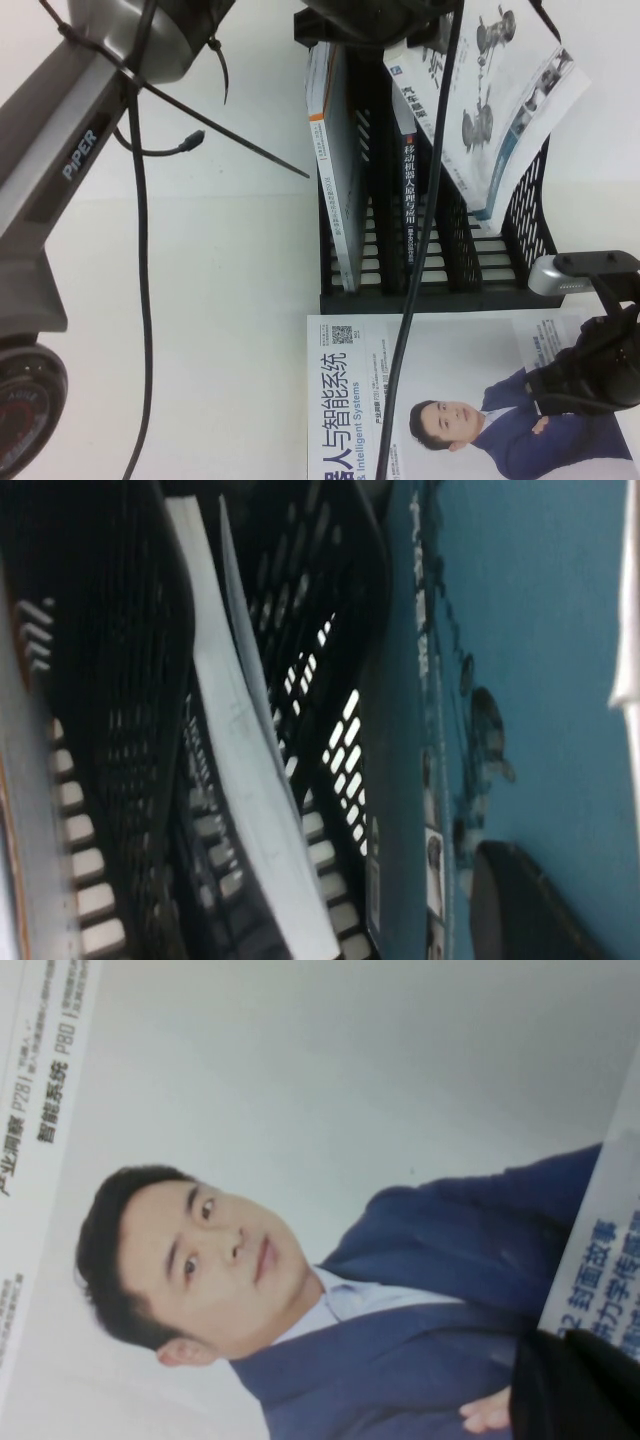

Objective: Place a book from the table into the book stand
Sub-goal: Place the book on the book shelf

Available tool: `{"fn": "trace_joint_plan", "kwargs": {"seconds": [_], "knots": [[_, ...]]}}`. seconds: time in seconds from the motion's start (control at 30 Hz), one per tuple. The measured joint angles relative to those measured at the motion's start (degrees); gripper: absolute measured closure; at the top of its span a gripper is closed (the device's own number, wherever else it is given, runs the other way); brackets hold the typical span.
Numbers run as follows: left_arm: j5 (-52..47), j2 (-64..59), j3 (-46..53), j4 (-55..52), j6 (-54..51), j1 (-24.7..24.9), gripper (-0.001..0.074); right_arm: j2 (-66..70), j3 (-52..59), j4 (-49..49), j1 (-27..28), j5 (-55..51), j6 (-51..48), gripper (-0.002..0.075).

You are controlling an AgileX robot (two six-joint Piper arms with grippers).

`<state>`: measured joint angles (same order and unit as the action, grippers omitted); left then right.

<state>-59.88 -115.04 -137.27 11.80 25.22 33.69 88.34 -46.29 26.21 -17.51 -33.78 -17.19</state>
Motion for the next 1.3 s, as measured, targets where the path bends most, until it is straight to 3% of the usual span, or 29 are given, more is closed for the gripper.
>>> {"fn": "trace_joint_plan", "kwargs": {"seconds": [0.47, 0.9, 1.3], "knots": [[-3.47, 4.25, 0.00, -8.85, 5.67, 0.11, 0.0624, 0.00, 0.00, -0.27, 0.00, -0.11, -0.11, 0.0728], [-0.72, 4.41, 0.00, -4.55, 7.59, 0.22, 0.0624, 0.00, 0.00, -0.54, 0.00, -0.11, -0.11, 0.0728], [3.58, 4.31, 0.00, -8.45, 11.60, 4.97, 0.0624, 0.00, 0.00, -0.67, 0.00, 0.22, -0.11, 0.0728]]}}
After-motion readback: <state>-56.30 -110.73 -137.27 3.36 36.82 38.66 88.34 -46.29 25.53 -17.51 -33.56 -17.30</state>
